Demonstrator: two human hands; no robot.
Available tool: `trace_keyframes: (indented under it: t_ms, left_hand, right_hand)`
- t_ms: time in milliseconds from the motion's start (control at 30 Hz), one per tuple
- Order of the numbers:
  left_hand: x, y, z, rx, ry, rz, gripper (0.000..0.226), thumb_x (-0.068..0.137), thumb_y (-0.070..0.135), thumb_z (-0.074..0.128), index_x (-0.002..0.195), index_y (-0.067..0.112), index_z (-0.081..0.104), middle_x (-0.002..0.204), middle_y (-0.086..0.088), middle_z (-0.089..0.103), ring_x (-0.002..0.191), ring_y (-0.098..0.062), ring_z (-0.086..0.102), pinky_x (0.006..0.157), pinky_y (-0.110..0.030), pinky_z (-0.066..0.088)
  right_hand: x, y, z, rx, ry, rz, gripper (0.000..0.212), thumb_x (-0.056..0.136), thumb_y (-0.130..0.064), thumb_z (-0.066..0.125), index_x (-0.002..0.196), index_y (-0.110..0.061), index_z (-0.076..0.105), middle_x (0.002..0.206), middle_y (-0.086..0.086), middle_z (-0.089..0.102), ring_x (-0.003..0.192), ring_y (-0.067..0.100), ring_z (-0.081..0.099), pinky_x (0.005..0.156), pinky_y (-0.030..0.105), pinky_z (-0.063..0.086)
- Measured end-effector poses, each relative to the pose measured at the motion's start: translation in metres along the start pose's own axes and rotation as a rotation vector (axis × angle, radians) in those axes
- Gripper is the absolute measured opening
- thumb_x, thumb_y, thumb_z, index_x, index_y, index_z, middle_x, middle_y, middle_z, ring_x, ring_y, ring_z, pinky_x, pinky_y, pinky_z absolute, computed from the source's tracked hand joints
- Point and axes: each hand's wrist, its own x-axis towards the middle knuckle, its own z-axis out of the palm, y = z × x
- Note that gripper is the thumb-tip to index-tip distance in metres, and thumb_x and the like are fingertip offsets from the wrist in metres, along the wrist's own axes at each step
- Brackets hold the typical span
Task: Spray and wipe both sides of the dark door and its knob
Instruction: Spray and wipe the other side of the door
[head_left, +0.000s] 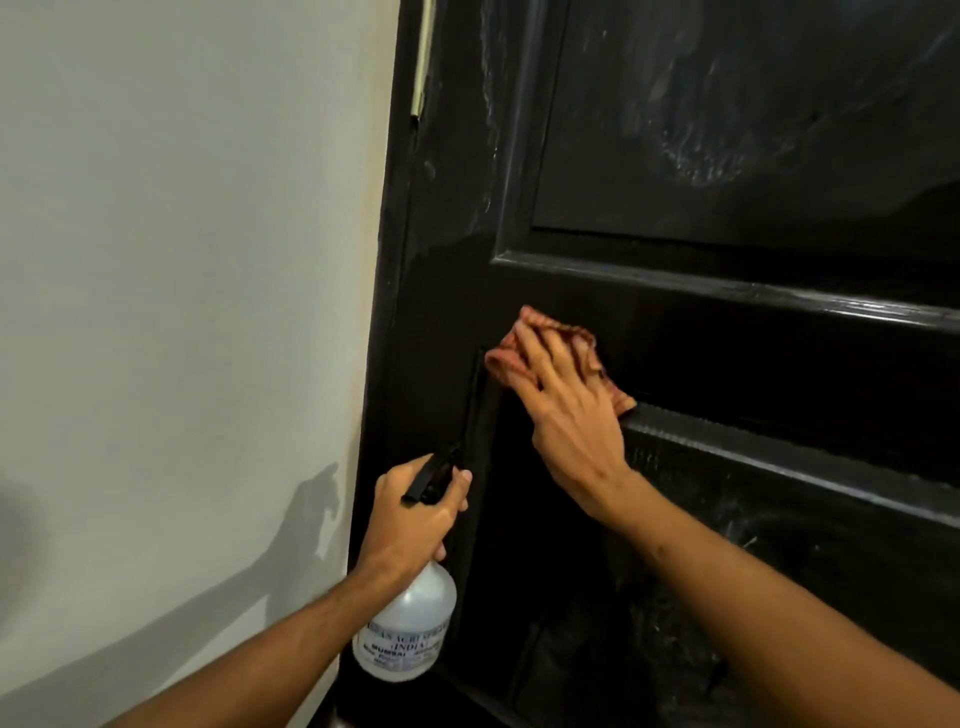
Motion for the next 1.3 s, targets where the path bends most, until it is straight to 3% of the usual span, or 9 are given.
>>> trace_keyframes:
  t_ms: [100,300,433,600,733,900,1067,1200,1300]
  left_hand:
    - [0.010,0.023,0.005,-0.008,0.014,0.036,0.018,0.099,0.017,0.070,0.083,0.011,0.072,0.077,-0.016,0.073,0.036,-0.011,0.053,0.036,-0.024,0.042]
    - [0.014,0.069,0.025,-0.033,0.003,0.092,0.016,0.099,0.013,0.071,0.084,0.007,0.071,0.077,-0.018,0.074,0.033,-0.013,0.050,0.033,-0.023,0.040]
    - [0.015,0.088,0.035,-0.039,-0.033,0.113,0.016,0.100,0.017,0.070,0.086,0.009,0.072,0.079,-0.016,0.075,0.035,-0.011,0.053,0.035,-0.022,0.041]
    - [0.005,0.102,0.055,-0.040,-0.081,0.109,0.014,0.100,0.017,0.070,0.088,0.009,0.071,0.081,-0.016,0.075,0.036,-0.015,0.054,0.036,-0.024,0.042]
    - [0.001,0.116,0.072,-0.048,-0.119,0.122,0.017,0.100,0.017,0.070,0.088,0.006,0.070,0.081,-0.016,0.075,0.035,-0.015,0.053,0.036,-0.025,0.043]
    - [-0.010,0.127,0.100,-0.062,-0.133,0.119,0.018,0.100,0.016,0.070,0.086,0.005,0.071,0.080,-0.017,0.075,0.033,-0.017,0.052,0.035,-0.025,0.041]
    - [-0.020,0.147,0.129,-0.088,-0.220,0.170,0.017,0.101,0.017,0.069,0.089,0.006,0.072,0.080,-0.016,0.075,0.033,-0.017,0.052,0.035,-0.025,0.043]
    - [-0.025,0.156,0.148,-0.096,-0.216,0.186,0.016,0.100,0.017,0.070,0.086,0.010,0.071,0.079,-0.014,0.075,0.033,-0.022,0.051,0.037,-0.027,0.043]
    - [-0.037,0.168,0.169,-0.117,-0.278,0.201,0.016,0.100,0.019,0.070,0.088,0.010,0.071,0.079,-0.012,0.076,0.033,-0.026,0.052,0.044,-0.030,0.045]
  right_hand:
    - [0.027,0.026,-0.027,0.008,0.067,0.184,0.082,0.077,-0.006,0.043,0.158,-0.022,0.038,0.170,0.013,0.017,0.158,0.035,0.010,0.127,0.055,0.009]
    - [-0.003,0.032,-0.013,0.005,-0.095,-0.185,0.071,0.082,-0.020,0.041,0.153,-0.028,0.045,0.169,0.010,0.022,0.157,0.030,0.017,0.125,0.049,0.018]
    - [-0.002,0.057,-0.045,0.012,0.101,0.202,0.095,0.069,-0.010,0.065,0.158,-0.025,0.036,0.170,0.011,0.018,0.158,0.030,0.011,0.128,0.051,0.009]
    - [-0.050,0.066,-0.046,-0.006,0.081,0.084,0.093,0.070,-0.008,0.059,0.158,-0.028,0.035,0.170,0.011,0.019,0.158,0.031,0.014,0.127,0.053,0.009]
    - [-0.061,0.100,-0.070,-0.016,0.174,0.361,0.092,0.071,-0.007,0.058,0.159,-0.024,0.036,0.171,0.012,0.014,0.159,0.031,0.008,0.127,0.055,0.010]
    - [-0.096,0.108,-0.072,0.003,0.091,0.126,0.089,0.072,-0.007,0.052,0.157,-0.029,0.038,0.170,0.010,0.021,0.158,0.031,0.014,0.126,0.055,0.013]
    - [-0.142,0.156,-0.104,0.017,0.406,0.707,0.089,0.074,0.008,0.058,0.156,-0.021,0.042,0.170,0.012,0.017,0.159,0.032,0.007,0.126,0.057,0.011]
    - [-0.153,0.148,-0.097,0.069,0.202,0.307,0.100,0.068,-0.001,0.058,0.160,-0.029,0.031,0.171,0.008,0.016,0.159,0.029,0.008,0.127,0.055,0.011]
    - [-0.172,0.182,-0.113,0.038,0.276,0.439,0.088,0.075,0.000,0.055,0.158,-0.024,0.039,0.170,0.007,0.019,0.159,0.027,0.010,0.126,0.055,0.013]
